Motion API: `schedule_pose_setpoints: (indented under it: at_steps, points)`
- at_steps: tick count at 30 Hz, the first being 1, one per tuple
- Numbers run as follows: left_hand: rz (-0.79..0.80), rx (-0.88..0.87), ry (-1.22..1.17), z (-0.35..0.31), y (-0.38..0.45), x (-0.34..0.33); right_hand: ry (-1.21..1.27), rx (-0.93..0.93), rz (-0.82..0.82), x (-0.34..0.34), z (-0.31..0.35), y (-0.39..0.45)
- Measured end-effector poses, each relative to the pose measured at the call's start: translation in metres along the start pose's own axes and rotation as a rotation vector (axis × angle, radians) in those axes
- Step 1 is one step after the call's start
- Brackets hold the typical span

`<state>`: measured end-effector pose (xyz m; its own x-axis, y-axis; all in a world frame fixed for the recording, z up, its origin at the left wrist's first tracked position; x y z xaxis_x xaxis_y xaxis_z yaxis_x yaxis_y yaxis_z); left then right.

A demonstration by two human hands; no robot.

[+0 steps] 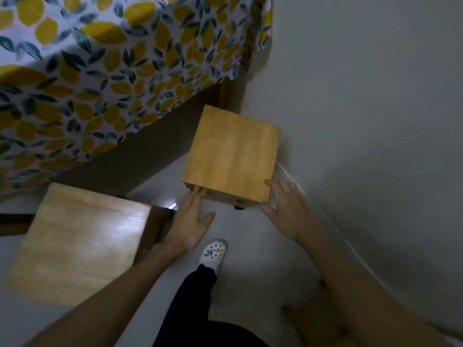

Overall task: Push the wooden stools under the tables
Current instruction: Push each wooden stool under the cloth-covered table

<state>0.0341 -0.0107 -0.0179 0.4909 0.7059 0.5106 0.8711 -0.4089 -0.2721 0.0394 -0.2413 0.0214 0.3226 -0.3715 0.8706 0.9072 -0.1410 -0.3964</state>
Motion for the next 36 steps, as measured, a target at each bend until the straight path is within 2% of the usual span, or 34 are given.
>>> schedule_pose_setpoints:
  at_steps: [7, 11, 14, 19, 28, 36]
  points:
    - [0.093, 0.146, 0.268, 0.057, 0.081, -0.079, -0.104, 0.122, 0.175, -0.086, -0.071, 0.096]
    - [0.067, 0.293, 0.388, 0.078, 0.106, -0.112, -0.223, 0.291, 0.137, -0.119, -0.105, 0.134]
    - [-0.003, 0.396, 0.385, 0.081, 0.114, -0.134, -0.254, 0.373, 0.123, -0.127, -0.124, 0.148]
    - [-0.168, 0.424, 0.430, 0.078, 0.122, -0.151, -0.223, 0.438, 0.147, -0.134, -0.131, 0.155]
    - [-0.250, 0.460, 0.445, 0.089, 0.145, -0.127, -0.190, 0.465, 0.203, -0.130, -0.108, 0.195]
    - [-0.249, 0.447, 0.467, 0.126, 0.199, -0.048, -0.186, 0.505, 0.201, -0.124, -0.034, 0.271]
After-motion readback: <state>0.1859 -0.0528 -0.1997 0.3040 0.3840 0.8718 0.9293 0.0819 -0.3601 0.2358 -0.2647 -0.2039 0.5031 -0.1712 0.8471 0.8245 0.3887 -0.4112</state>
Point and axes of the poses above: each hand's wrist, its own y-axis towards the middle knuckle, its own x-axis out of the back of the hand, z = x × y, the point moved 4 cm from there along y, towards the middle knuckle, and after that the axes turned 13 degrees about -x, right-handed, at the moved point
